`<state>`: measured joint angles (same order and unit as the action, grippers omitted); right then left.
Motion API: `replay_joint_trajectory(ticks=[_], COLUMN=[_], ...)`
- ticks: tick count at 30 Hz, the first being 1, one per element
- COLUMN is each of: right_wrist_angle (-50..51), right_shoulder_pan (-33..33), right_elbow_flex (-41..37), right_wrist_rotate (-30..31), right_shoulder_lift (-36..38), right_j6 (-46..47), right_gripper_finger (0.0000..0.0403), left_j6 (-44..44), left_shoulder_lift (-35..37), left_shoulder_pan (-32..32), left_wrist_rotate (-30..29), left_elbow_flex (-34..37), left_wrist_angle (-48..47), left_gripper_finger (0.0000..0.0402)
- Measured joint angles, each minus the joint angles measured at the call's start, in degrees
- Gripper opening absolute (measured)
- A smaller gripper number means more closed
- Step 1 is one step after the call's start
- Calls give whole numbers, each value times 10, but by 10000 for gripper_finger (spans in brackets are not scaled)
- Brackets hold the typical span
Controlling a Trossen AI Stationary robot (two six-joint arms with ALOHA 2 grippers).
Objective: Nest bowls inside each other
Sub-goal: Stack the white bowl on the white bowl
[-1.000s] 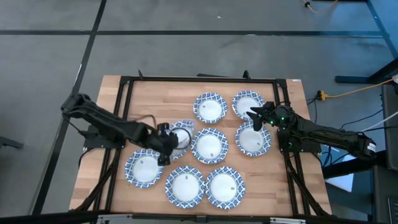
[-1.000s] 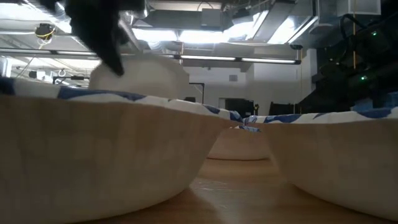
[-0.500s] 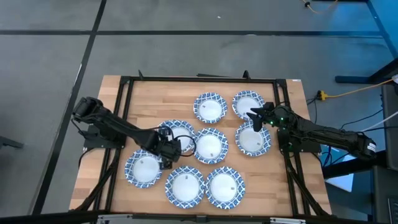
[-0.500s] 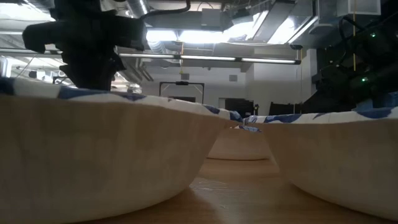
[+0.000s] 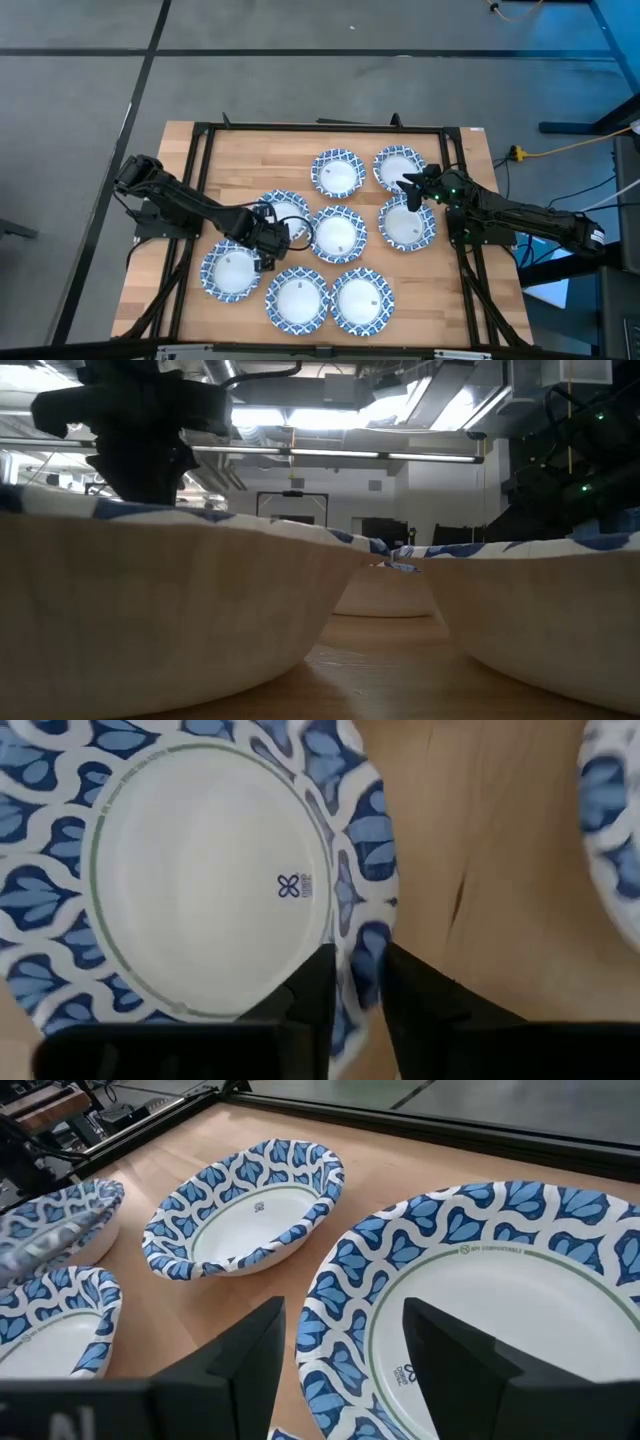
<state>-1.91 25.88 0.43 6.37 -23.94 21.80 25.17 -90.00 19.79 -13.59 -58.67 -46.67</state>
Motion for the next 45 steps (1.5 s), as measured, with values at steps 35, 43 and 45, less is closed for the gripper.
replay_joint_trajectory(ticks=[35,43,45], right_wrist_angle=[-33,-73,-85], right_shoulder_pan=[0,0,0], right_elbow_flex=[0,0,0], right_wrist_rotate=[0,0,-2], right_shoulder_lift=[0,0,0], right_j6=[67,77,79], right_gripper_finger=[205,205,205], left_j6=[-131,-78,-72], left_shoulder_lift=[15,159,209], left_shoulder_pan=[-26,-33,-33], left_wrist_rotate=[-277,-293,-299], left_elbow_flex=[-146,-58,-19], left_wrist_angle=[-75,-18,22], left_gripper_finger=[133,133,133])
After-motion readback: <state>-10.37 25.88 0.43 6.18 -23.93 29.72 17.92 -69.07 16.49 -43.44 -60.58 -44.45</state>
